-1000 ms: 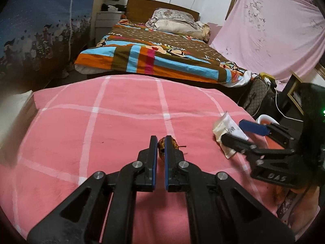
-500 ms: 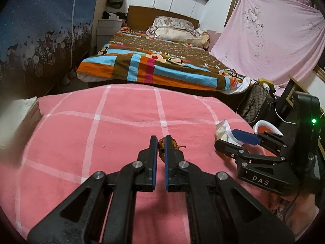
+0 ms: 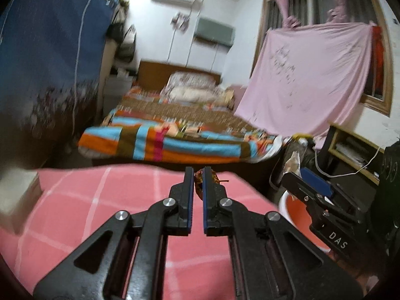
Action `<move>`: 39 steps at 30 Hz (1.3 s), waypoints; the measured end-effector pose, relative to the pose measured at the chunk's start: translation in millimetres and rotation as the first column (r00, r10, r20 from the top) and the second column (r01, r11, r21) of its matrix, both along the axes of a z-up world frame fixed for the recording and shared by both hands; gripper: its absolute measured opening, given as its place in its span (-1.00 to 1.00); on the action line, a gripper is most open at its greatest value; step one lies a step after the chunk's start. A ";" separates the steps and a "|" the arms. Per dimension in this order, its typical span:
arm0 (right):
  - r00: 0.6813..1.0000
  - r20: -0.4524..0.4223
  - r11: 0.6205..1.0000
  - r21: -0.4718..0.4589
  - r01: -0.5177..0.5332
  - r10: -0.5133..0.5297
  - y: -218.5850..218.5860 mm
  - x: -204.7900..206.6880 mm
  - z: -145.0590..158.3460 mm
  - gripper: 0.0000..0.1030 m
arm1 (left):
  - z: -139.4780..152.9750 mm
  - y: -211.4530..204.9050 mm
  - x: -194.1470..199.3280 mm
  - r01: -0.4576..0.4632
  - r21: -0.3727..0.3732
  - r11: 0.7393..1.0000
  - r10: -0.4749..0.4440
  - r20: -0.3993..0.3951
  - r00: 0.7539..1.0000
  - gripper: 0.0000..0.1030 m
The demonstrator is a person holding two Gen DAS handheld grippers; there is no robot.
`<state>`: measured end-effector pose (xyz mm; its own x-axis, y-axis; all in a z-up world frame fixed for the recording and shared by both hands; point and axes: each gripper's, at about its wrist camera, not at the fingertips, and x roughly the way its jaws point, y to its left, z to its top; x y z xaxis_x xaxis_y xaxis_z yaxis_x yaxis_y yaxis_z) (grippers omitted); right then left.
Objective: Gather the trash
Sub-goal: 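Grasp the white sachet with the right tool and lift it, then carry the crumb and sachet over the orange bucket with both tools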
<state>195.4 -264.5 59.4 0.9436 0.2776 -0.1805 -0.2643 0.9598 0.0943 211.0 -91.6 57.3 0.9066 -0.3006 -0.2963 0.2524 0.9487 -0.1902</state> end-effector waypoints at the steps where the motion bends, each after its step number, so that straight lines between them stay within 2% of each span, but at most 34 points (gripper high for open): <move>1: 1.000 0.021 1.000 0.008 0.006 -0.006 -2.3 -2.4 2.1 -0.13 | 2.8 -3.7 -2.9 0.007 0.004 1.000 -0.007 0.026 1.000 -1.00; 4: 0.993 0.108 0.999 0.004 0.052 -0.052 -8.7 -16.6 9.4 -0.13 | 12.7 -19.4 -13.6 0.036 0.025 0.999 -0.039 0.117 0.992 -1.00; 8: 0.972 0.195 0.991 -0.002 0.133 -0.130 -23.5 -31.6 17.2 -0.13 | 20.9 -38.5 -21.6 0.079 0.043 0.996 -0.086 0.185 0.979 -1.00; 13: 0.946 0.233 0.974 0.034 0.225 -0.227 -50.1 -40.3 20.9 -0.13 | 24.0 -62.5 -22.5 0.129 0.072 0.989 -0.142 0.230 0.963 -1.00; 18: 0.926 0.219 0.951 0.048 0.305 -0.308 -77.4 -40.1 19.8 -0.12 | 23.0 -91.0 -24.6 0.182 0.109 0.977 -0.205 0.253 0.945 -1.00; 25: 0.908 0.131 0.917 0.074 0.392 -0.399 -112.1 -35.3 10.2 -0.12 | 13.3 -130.7 -17.9 0.269 0.141 0.953 -0.294 0.205 0.934 -1.00; 30: 0.896 0.046 0.894 0.111 0.435 -0.441 -129.7 -30.0 1.1 -0.12 | 5.6 -149.6 -8.8 0.309 0.130 0.942 -0.327 0.156 0.932 -1.00; 39: 0.886 -0.004 0.879 0.122 0.460 -0.463 -134.5 -34.7 -8.2 -0.12 | -3.8 -172.6 2.1 0.335 0.134 0.933 -0.348 0.083 0.934 -1.00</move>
